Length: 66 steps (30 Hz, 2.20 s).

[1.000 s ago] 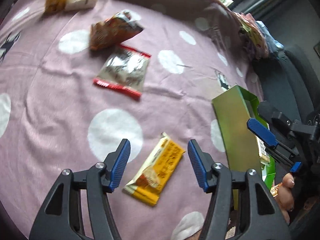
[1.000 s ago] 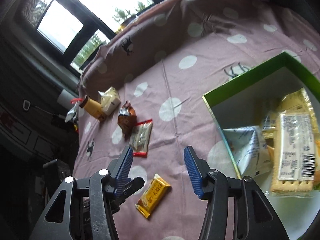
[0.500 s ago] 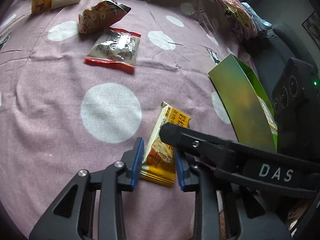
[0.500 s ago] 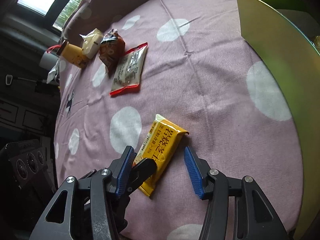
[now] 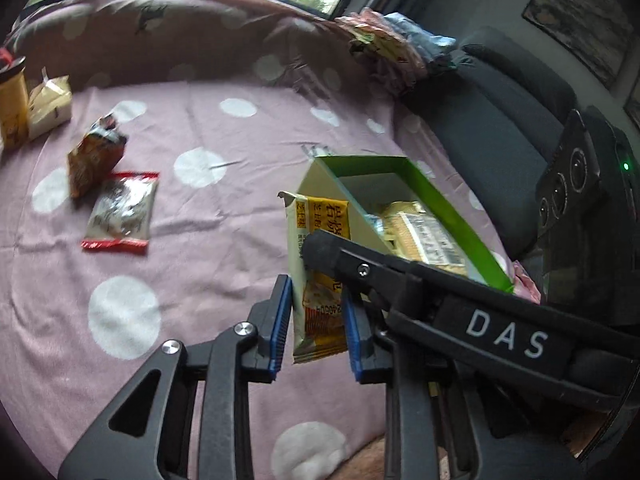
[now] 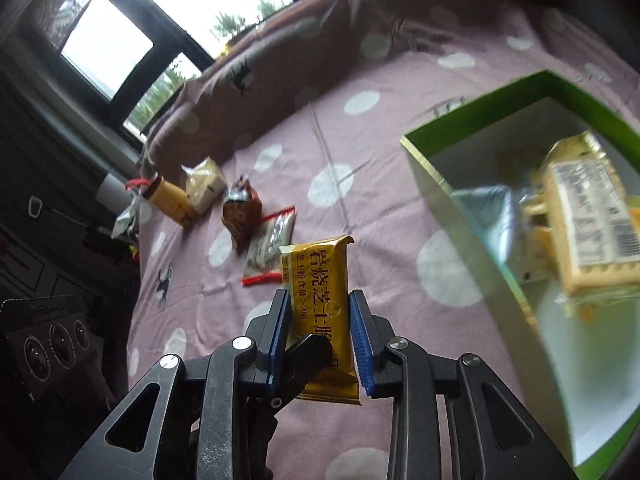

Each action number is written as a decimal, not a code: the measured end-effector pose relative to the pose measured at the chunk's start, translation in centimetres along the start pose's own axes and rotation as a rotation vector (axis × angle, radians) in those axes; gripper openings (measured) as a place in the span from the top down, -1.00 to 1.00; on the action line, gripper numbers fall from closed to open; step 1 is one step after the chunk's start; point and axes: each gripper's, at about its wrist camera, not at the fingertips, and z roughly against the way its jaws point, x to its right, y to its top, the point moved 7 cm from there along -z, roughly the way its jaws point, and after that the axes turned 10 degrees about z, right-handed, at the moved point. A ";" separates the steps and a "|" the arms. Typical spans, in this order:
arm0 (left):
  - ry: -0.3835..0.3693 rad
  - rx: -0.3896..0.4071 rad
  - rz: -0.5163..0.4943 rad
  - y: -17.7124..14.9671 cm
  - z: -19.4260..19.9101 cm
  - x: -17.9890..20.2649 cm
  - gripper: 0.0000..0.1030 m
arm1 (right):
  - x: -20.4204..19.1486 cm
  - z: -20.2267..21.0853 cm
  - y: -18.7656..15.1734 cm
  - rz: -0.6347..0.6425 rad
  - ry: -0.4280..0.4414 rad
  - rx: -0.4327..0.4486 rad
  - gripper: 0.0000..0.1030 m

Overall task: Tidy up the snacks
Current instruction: 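Lower the wafer bar into the box and open the right gripper, then move the right gripper to the orange panda-print bag and grasp it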

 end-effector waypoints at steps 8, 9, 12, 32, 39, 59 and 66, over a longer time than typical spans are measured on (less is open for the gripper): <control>-0.150 -0.083 -0.122 0.0 -4.1 8.2 0.52 | 6.9 7.8 1.5 -0.114 -0.113 0.190 0.37; -0.158 -0.098 -0.132 -0.2 -4.7 8.9 0.51 | 7.8 8.2 1.5 -0.133 -0.123 0.194 0.37; -0.166 -0.136 -0.143 -0.6 -6.4 10.0 0.47 | 9.8 8.8 1.2 -0.170 -0.135 0.202 0.37; -0.132 -0.143 -0.030 1.1 -5.1 5.9 -0.31 | 11.7 8.3 1.6 -0.211 -0.228 0.193 -0.15; 0.106 -0.009 0.091 6.2 1.4 -6.3 -0.52 | 2.9 4.9 6.7 0.024 -0.170 0.148 -0.59; 0.156 0.098 0.479 12.1 -0.3 -26.8 -0.57 | -10.0 -24.6 10.0 0.172 0.067 -0.270 -0.52; 0.154 0.106 0.408 12.4 -2.1 -26.3 -0.01 | -10.1 -25.8 9.1 0.133 0.125 -0.270 -0.02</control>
